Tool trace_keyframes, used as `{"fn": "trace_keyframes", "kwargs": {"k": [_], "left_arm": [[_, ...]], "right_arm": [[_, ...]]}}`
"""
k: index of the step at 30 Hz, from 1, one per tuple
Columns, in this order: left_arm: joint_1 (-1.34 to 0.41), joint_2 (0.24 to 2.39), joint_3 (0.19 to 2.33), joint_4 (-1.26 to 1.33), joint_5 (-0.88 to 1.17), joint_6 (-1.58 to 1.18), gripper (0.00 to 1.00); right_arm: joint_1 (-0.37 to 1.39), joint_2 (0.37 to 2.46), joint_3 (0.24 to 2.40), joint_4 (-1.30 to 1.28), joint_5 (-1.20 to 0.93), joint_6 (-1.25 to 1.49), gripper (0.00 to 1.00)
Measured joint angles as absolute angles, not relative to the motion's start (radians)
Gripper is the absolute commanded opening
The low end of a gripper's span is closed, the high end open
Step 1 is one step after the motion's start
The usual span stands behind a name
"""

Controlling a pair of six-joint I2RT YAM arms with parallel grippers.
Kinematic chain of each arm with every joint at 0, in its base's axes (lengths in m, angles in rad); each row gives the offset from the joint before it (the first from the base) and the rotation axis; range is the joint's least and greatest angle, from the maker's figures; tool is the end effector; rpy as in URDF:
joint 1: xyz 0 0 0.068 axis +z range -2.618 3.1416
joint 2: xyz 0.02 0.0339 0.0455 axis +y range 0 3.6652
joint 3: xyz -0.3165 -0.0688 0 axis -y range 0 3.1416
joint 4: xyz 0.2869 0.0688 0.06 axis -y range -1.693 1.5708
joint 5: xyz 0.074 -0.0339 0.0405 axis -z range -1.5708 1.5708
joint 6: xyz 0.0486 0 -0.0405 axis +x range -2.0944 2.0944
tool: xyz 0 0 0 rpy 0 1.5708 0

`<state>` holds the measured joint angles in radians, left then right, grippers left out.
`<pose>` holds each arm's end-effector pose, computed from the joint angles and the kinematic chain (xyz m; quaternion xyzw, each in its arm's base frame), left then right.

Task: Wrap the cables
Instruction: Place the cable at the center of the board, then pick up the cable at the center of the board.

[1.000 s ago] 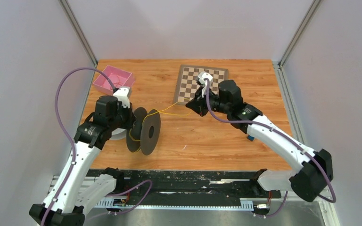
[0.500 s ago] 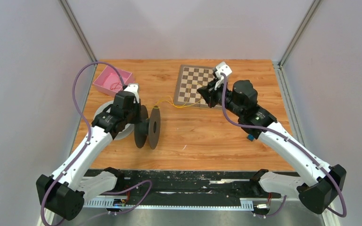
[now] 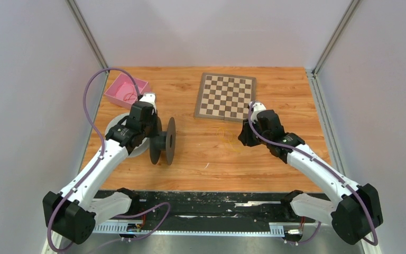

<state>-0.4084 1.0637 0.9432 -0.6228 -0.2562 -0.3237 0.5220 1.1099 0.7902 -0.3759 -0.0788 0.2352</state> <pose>0.2320 -0.0870 0.3334 -0.0129 0.9095 -0.0335 0.4142 0.2273 0.1352 0.2853 -0.1459 0.8934 0.1897 0.3803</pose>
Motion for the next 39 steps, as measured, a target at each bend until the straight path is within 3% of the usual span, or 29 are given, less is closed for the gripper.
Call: {"fn": "trace_keyframes", "kwargs": {"k": [2, 7, 11, 17, 20, 26, 39], "left_arm": [[-0.408, 1.071, 0.943, -0.622, -0.252, -0.32, 0.0], [-0.409, 1.079, 0.943, -0.607, -0.226, -0.309, 0.0], [-0.411, 1.079, 0.939, -0.594, -0.194, -0.308, 0.0], [-0.413, 1.079, 0.931, -0.572, -0.172, -0.307, 0.06], [-0.418, 1.08, 0.93, -0.569, -0.161, -0.31, 0.15], [-0.431, 1.083, 0.93, -0.556, -0.108, -0.315, 0.22], [-0.432, 1.078, 0.928, -0.549, -0.045, -0.338, 0.38]], "right_arm": [[0.522, 1.109, 0.772, -0.405, -0.072, 0.268, 0.35], [0.522, 1.059, 0.77, -0.459, -0.046, 0.313, 0.37], [0.522, 1.019, 0.804, -0.478, -0.042, 0.327, 0.45], [0.522, 1.052, 0.827, -0.35, -0.098, 0.255, 0.5], [0.522, 1.135, 0.826, -0.247, -0.12, 0.194, 0.5], [0.522, 1.401, 0.83, -0.023, -0.199, 0.038, 0.46], [0.52, 1.812, 1.088, 0.093, -0.358, -0.318, 0.4]]}}
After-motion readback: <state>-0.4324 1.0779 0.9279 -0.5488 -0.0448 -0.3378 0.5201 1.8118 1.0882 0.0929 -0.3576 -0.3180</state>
